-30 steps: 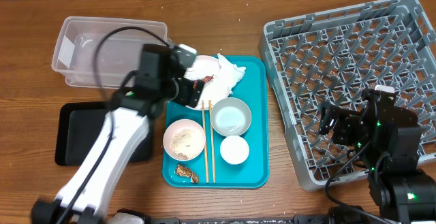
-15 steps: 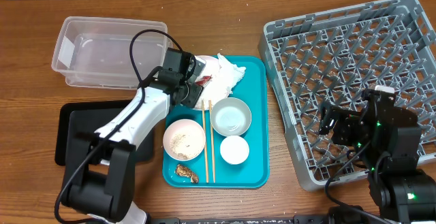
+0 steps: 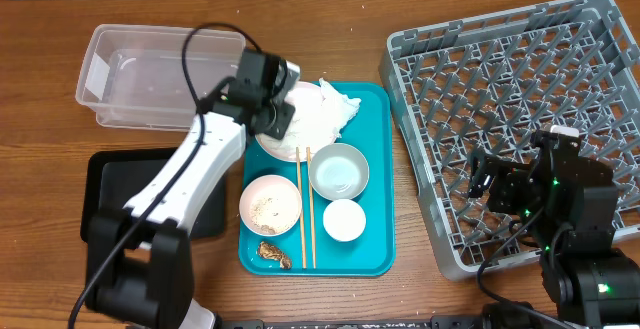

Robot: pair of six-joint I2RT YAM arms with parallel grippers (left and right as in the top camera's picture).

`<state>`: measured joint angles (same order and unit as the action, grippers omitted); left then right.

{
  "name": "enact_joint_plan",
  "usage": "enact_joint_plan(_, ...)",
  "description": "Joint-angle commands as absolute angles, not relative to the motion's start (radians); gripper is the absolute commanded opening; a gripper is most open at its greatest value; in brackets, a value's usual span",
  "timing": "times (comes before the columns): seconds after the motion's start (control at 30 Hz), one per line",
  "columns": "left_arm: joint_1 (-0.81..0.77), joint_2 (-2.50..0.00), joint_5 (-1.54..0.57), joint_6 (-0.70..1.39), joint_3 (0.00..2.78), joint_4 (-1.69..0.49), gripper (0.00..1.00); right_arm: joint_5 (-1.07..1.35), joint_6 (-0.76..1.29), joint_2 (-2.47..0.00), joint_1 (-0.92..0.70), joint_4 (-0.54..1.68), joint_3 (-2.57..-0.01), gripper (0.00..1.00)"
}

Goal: Sort waste into correct bins and load items into the dishwasher
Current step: 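Grasp the red snack wrapper with the left gripper, then carry the wrapper left and drop it into the clear bin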

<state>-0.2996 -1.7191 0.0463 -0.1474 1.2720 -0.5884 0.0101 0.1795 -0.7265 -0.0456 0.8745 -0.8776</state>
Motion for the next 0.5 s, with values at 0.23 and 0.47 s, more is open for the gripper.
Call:
enact_joint_plan(0.23, -0.102, -1.629, 0.106, -0.002, 1.409, -0.586, 0.04, 0.001, 0.179, -0.717, -0.045, 0.875, -0.899, 1.0)
enact_joint_plan(0.47, -0.019, -1.685, 0.03, 0.007, 1.409, -0.587, 0.71, 0.001, 0.179, -0.717, -0.045, 0.875, -0.899, 1.0)
